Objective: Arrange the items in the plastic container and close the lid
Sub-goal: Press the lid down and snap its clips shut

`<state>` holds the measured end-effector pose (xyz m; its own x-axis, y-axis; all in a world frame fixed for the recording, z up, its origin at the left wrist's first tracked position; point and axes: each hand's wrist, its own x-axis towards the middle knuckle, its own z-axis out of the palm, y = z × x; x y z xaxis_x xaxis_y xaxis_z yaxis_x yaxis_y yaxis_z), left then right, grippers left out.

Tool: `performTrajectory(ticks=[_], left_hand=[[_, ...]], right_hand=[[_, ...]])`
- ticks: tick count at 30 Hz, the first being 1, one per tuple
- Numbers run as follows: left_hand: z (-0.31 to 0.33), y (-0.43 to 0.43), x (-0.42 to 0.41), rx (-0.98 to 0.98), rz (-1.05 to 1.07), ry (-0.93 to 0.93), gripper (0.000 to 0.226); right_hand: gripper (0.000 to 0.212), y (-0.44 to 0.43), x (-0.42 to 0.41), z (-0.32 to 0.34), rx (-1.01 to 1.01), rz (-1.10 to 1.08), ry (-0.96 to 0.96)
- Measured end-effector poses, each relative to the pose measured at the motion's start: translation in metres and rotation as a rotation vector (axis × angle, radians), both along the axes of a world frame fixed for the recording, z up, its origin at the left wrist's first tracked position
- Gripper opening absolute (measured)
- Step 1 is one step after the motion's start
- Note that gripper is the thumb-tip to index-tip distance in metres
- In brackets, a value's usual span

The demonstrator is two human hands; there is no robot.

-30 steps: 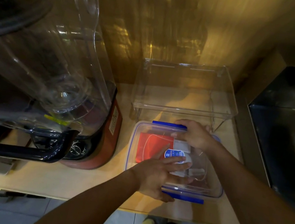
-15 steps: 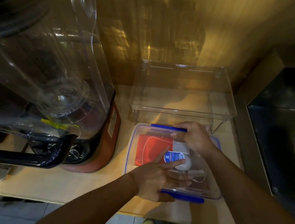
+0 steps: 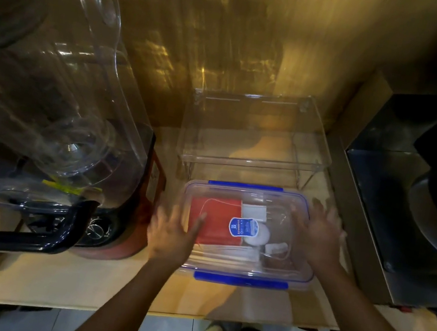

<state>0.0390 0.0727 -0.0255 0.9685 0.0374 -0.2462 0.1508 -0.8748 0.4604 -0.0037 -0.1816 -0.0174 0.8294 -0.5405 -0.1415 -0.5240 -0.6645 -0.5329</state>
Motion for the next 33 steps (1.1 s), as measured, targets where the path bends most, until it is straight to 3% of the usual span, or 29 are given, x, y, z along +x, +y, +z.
performTrajectory(ticks=[3,4,7,12,16,23,27,33], left_hand=[[0.000,0.006,-0.009,-0.638,0.303,0.268,0.060],[0.001,0.007,-0.012,-0.731,0.328,0.279,0.047],[0.005,0.007,-0.014,-0.848,0.315,0.148,0.018],[0.026,0.010,-0.023,-1.086,0.358,0.218,0.034],[0.053,0.015,-0.027,-1.149,0.378,0.261,0.034],[0.128,-0.004,-0.019,-1.242,0.263,0.198,0.028],[0.168,-0.014,0.010,-1.298,0.220,0.070,0.029],[0.205,-0.030,0.089,-1.238,0.263,-0.174,0.048]], right_hand=[[0.041,0.006,-0.016,-0.001,0.317,-0.157,-0.009],[0.039,0.008,-0.017,0.000,0.356,-0.170,-0.028],[0.032,0.009,-0.015,0.003,0.340,-0.157,-0.074],[0.032,0.009,-0.021,0.009,0.350,-0.144,-0.077],[0.029,0.001,-0.024,0.037,0.422,-0.134,-0.084],[0.025,-0.026,-0.006,0.130,0.312,-0.005,-0.135],[0.024,-0.034,0.027,0.174,0.287,0.034,-0.268],[0.030,-0.042,0.097,0.209,0.284,0.076,-0.383]])
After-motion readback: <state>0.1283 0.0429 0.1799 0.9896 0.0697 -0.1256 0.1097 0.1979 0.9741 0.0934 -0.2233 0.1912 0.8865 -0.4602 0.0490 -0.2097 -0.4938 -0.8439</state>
